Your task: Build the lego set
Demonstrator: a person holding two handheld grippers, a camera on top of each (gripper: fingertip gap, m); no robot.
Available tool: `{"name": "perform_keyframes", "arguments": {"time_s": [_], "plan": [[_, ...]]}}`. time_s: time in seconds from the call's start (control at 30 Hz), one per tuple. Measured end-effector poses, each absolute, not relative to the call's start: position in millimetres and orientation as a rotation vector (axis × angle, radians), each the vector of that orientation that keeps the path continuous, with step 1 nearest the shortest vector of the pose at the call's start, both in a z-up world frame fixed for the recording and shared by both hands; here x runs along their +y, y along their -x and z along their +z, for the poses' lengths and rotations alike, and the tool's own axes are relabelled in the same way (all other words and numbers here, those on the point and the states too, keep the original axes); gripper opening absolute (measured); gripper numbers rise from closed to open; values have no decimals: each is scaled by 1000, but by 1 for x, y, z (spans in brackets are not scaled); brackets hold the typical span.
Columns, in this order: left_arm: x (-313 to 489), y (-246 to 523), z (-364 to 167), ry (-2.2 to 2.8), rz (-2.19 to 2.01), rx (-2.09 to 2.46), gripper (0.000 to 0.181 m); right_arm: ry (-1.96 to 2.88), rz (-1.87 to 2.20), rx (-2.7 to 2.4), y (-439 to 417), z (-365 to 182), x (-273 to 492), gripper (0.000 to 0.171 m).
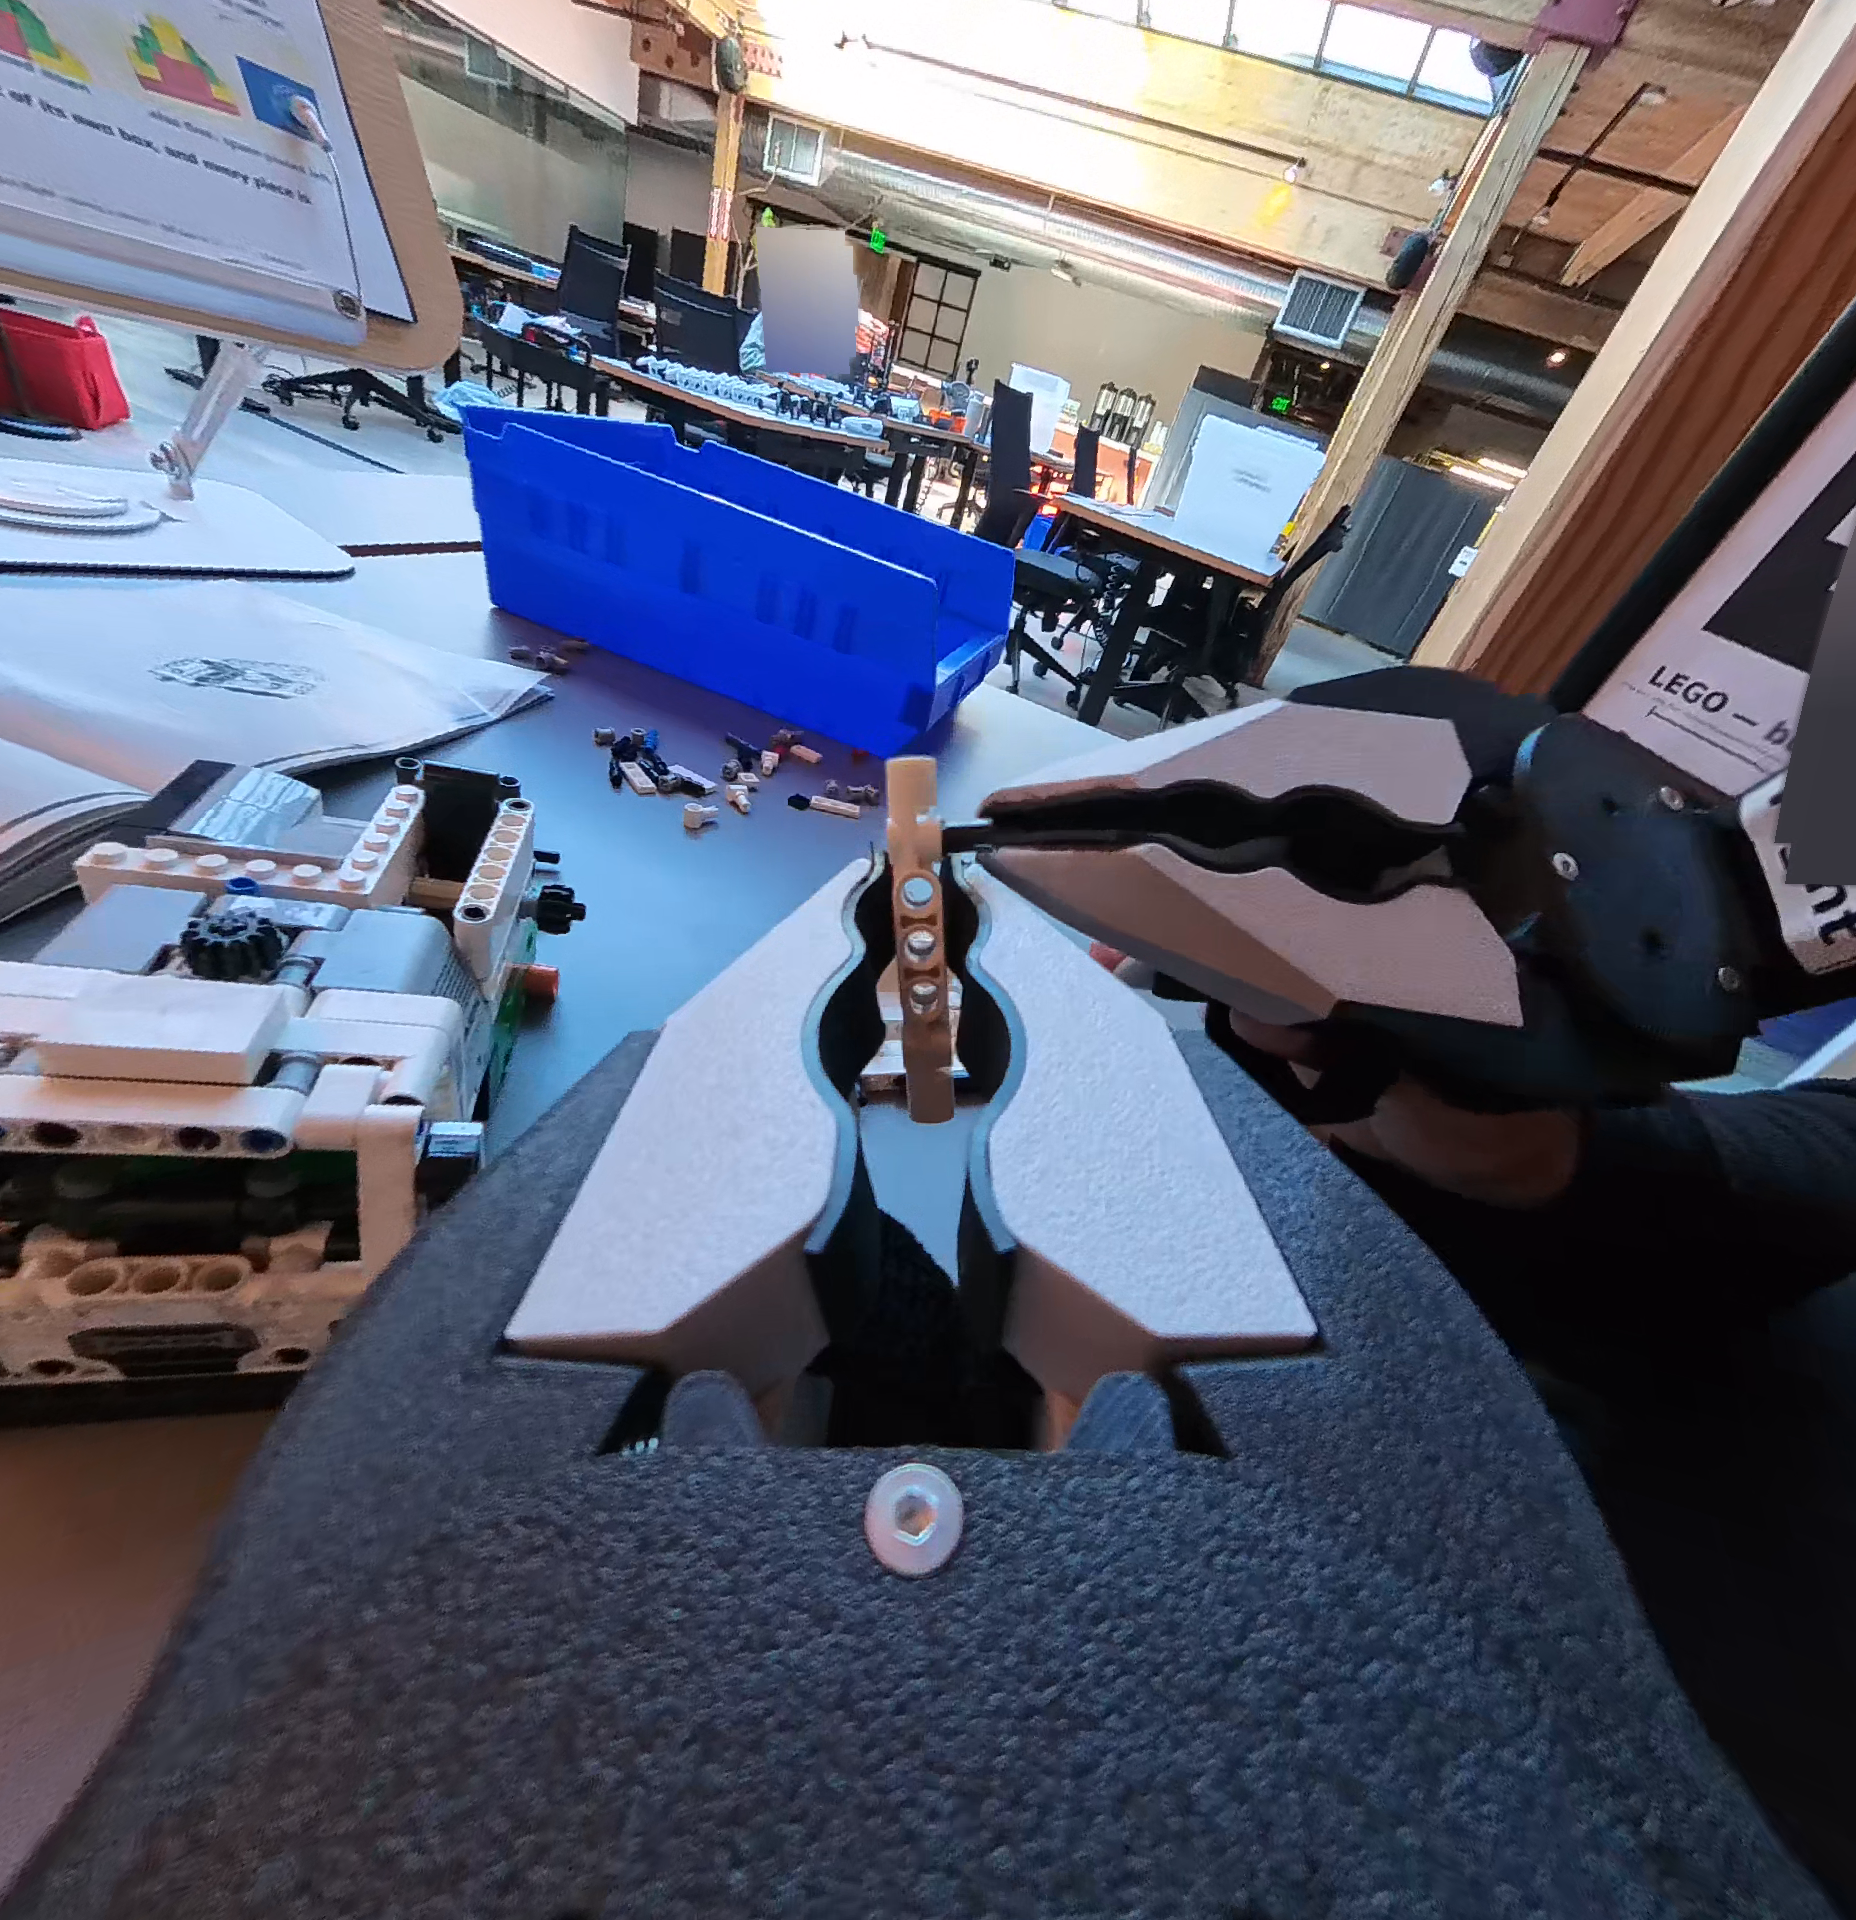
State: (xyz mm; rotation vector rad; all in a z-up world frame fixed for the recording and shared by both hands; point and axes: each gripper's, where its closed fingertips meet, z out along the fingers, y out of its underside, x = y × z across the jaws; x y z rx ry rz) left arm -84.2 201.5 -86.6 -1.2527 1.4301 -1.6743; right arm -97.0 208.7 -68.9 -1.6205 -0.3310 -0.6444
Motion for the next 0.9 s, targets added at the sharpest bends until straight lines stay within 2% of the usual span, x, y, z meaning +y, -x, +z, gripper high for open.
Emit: {"name": "perform_keyframes", "arguments": {"time_s": [0.6,0.77,0.9], "plan": [[195,87,-82,1140,-1494,1452,7,1610,-271,-105,97,-67,204,3],[196,87,-81,1138,-1518,1445,7,1641,-187,-62,98,-66,205,4],[189,92,-78,1137,-1700,1465,6,1610,-69,-208,106,-55,192,10]]}}
